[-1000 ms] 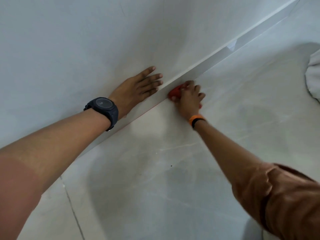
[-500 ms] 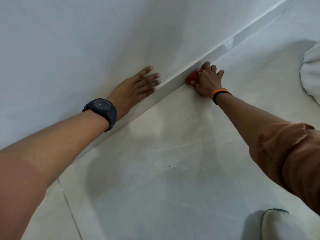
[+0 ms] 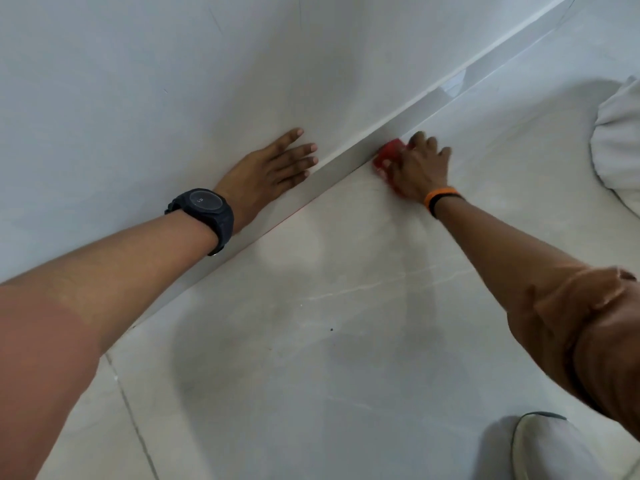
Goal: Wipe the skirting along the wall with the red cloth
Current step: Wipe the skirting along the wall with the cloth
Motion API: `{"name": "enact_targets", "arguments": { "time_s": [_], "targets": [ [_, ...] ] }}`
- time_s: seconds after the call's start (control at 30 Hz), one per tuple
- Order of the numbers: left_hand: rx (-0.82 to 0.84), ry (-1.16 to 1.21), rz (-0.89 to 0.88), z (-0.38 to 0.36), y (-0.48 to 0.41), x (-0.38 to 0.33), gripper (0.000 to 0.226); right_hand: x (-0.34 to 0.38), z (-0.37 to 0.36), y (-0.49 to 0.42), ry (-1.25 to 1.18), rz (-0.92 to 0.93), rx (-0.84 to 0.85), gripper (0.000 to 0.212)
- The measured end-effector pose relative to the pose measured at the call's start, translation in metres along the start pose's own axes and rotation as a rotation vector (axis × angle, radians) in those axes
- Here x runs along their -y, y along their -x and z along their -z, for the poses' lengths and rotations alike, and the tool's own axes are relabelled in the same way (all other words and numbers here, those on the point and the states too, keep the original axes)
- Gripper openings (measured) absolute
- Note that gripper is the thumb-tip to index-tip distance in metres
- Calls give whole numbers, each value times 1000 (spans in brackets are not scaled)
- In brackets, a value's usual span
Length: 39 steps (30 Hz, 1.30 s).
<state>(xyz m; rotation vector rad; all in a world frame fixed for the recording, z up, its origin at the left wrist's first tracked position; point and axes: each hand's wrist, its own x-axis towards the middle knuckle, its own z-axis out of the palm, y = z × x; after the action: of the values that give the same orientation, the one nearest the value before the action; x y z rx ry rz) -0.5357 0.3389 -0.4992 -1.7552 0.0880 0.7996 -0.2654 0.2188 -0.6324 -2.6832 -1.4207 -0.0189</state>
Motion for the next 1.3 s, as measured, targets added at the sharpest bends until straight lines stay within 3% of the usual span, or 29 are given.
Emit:
{"name": "enact_targets", "arguments": {
  "time_s": [0.1, 0.2, 0.33, 0.5, 0.57, 0.63, 0.73, 0.87, 1.1, 1.2, 1.3],
  "targets": [
    [2, -2, -15, 3, 0, 2, 116, 4, -3, -17, -7, -65, 62, 50],
    [8, 0, -15, 6, 0, 3, 113, 42, -5, 1, -90, -30, -1, 43],
    [-11, 22, -19, 6, -1, 2, 112, 122, -9, 58, -172, 146, 10, 29],
    [-8, -20, 32, 2, -3, -1, 121, 188, -22, 111, -225, 297, 21, 30],
    [-10, -23, 31, 0, -3, -1, 123, 176, -26, 103, -197, 254, -30, 29],
    [-8, 1, 14, -2, -2, -1, 122, 154, -26, 84, -168, 91, -81, 29],
    [-1, 0, 23, 2, -1, 0, 123, 131, -26, 64, -118, -38, -59, 39],
    [22, -8, 21, 2, 0, 0, 120, 158, -27, 74, -178, -154, -53, 28],
    [1, -2, 23, 3, -6, -1, 106, 273, -23, 157, -297, 64, 53, 21],
    [-12, -1, 24, 1, -6, -3, 102, 258, -19, 147, -271, 88, 75, 26],
    [-13, 15, 35, -6, -6, -3, 112, 217, -29, 115, -181, -9, 52, 23]
  ]
}}
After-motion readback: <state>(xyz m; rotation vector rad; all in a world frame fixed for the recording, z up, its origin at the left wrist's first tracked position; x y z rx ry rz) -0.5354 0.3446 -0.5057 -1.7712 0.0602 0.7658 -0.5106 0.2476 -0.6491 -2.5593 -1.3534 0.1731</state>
